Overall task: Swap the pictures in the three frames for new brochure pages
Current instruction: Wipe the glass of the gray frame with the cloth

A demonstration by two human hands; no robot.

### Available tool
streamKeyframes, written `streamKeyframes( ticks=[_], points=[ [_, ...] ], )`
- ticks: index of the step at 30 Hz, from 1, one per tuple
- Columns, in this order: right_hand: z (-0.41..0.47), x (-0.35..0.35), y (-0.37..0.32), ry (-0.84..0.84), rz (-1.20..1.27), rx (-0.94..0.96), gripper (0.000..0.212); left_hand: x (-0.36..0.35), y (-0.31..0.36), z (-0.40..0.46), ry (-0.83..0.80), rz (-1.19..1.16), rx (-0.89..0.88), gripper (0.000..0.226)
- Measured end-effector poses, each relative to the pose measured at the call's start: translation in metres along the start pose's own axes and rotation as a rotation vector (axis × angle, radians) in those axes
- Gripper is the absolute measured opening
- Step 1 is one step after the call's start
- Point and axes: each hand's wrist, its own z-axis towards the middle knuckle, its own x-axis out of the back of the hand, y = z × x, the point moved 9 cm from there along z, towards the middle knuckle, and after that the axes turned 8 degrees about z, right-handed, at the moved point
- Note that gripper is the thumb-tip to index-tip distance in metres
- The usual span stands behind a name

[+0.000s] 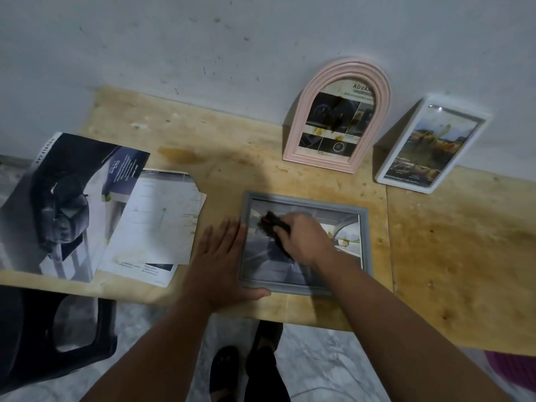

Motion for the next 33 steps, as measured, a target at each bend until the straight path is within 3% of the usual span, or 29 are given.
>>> streamKeyframes(
  ticks=[5, 9, 12, 14, 17, 25, 28, 30, 31, 33],
  points=[
    [-0.046, -0.025, -0.010, 0.002, 0.028, 0.058, 0.027, 0.001, 0.001, 0.000, 0.023, -0.011, -0.014, 0.143],
    [-0.054, -0.023, -0.004, -0.181, 0.262, 0.024, 0.018, 0.004, 0.002, -0.002, 0.043, -0.017, -0.007, 0.142],
    [-0.023, 0.018, 0.011, 0.053, 0.333, -0.037, 0.020, 0.004, 0.001, -0.001, 0.039, -0.014, -0.006, 0.144],
    [-0.007, 0.029, 0.010, 0.176, 0.138, 0.001, 0.032, 0.002, 0.000, 0.000, 0.022, -0.010, 0.003, 0.146],
    [-0.004, 0.001, -0.001, 0.144, -0.152, 0.051, 0.039, -0.001, -0.001, 0.001, 0.012, -0.003, 0.008, 0.146],
    [-0.069, -0.047, -0.012, 0.027, -0.331, 0.258, 0.044, 0.002, 0.000, -0.001, 0.047, -0.005, -0.005, 0.141],
    [-0.076, -0.043, -0.016, -0.135, -0.149, 0.248, 0.041, 0.003, 0.000, -0.001, 0.050, -0.015, -0.008, 0.141],
    [-0.058, -0.026, -0.010, -0.260, 0.129, 0.100, 0.032, 0.003, 0.000, -0.001, 0.046, -0.014, -0.007, 0.142],
    [-0.044, -0.012, -0.005, -0.229, 0.227, 0.022, 0.028, 0.003, 0.000, -0.001, 0.044, -0.015, -0.007, 0.142],
    [-0.016, 0.017, -0.002, -0.013, 0.209, 0.000, 0.027, 0.003, 0.000, 0.000, 0.037, -0.010, -0.007, 0.143]
  ],
)
